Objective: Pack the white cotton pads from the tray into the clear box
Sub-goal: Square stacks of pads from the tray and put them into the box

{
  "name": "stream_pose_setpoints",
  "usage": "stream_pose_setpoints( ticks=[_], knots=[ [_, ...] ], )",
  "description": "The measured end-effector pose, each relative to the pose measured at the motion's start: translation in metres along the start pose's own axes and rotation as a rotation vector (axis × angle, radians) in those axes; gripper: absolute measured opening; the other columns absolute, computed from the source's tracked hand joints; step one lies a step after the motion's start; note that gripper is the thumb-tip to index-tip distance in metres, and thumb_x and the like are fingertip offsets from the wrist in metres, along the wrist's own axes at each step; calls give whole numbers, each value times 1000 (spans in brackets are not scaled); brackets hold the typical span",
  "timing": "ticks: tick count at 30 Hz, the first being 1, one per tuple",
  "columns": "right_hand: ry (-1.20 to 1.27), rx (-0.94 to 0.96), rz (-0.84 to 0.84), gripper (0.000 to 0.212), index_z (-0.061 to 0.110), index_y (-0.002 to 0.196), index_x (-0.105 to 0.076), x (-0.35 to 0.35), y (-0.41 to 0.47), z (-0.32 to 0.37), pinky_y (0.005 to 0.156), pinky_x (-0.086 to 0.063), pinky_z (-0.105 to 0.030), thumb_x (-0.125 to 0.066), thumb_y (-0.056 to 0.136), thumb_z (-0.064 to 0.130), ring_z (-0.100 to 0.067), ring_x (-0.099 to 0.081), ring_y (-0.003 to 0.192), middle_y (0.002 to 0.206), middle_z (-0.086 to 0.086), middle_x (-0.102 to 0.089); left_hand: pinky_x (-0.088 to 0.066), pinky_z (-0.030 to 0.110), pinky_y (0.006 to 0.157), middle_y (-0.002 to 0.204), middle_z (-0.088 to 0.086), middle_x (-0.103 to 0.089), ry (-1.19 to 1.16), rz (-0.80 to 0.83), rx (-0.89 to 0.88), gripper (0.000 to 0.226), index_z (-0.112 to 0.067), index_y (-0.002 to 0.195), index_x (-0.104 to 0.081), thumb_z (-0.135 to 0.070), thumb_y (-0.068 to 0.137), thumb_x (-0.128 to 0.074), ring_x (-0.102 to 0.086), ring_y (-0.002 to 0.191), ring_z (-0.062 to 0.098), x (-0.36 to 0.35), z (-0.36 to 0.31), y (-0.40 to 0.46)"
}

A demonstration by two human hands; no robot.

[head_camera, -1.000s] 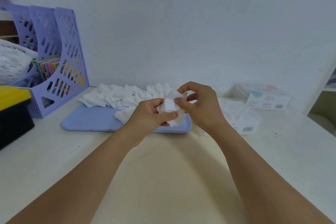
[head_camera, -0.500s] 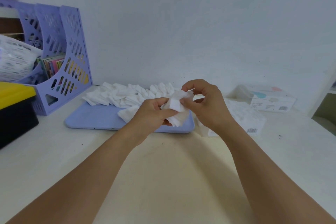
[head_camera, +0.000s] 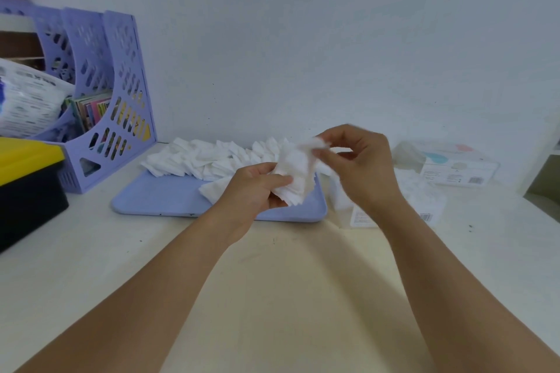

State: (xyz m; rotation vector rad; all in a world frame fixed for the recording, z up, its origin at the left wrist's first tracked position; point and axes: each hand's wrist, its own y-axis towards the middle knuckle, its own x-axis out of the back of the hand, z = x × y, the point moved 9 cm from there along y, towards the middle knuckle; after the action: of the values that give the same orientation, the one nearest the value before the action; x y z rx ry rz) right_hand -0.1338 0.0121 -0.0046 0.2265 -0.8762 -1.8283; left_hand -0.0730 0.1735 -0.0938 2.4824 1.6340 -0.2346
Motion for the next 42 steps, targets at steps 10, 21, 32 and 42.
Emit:
stream_pose_setpoints(
  ticks=[10,21,32,42],
  knots=[
    [35,-132,310,19,8,101,-73,-22,-6,0,55,-44,-14,-76,86,-2,-6,-60,59,77,-5,-74,-59,45,91,109,17,-75,185,-40,-58,26,-7,113,-72,3,91,-61,-71,103,32,1,-3,-2],
    [-137,-96,205,20,19,97,-74,-11,-1,-13,58,-52,-21,-77,85,3,-6,-59,60,73,8,-68,-59,37,90,111,15,-75,146,76,-47,26,-4,115,-71,-2,90,-69,-72,105,29,-12,-3,-7],
    [-180,-43,188,30,24,112,-69,-18,-5,-12,60,-51,-16,-68,89,5,-16,-60,67,87,1,-65,-60,38,90,113,17,-74,27,82,12,32,0,116,-69,-6,85,-68,-72,107,30,-15,1,-6],
    [-69,-111,78,41,28,141,-53,-31,-12,-12,98,-50,-24,-61,101,27,1,-55,114,134,9,-55,-61,29,79,120,12,-73,-351,79,126,32,-7,129,-63,-24,103,-52,-73,99,22,-20,10,-8]
  ],
)
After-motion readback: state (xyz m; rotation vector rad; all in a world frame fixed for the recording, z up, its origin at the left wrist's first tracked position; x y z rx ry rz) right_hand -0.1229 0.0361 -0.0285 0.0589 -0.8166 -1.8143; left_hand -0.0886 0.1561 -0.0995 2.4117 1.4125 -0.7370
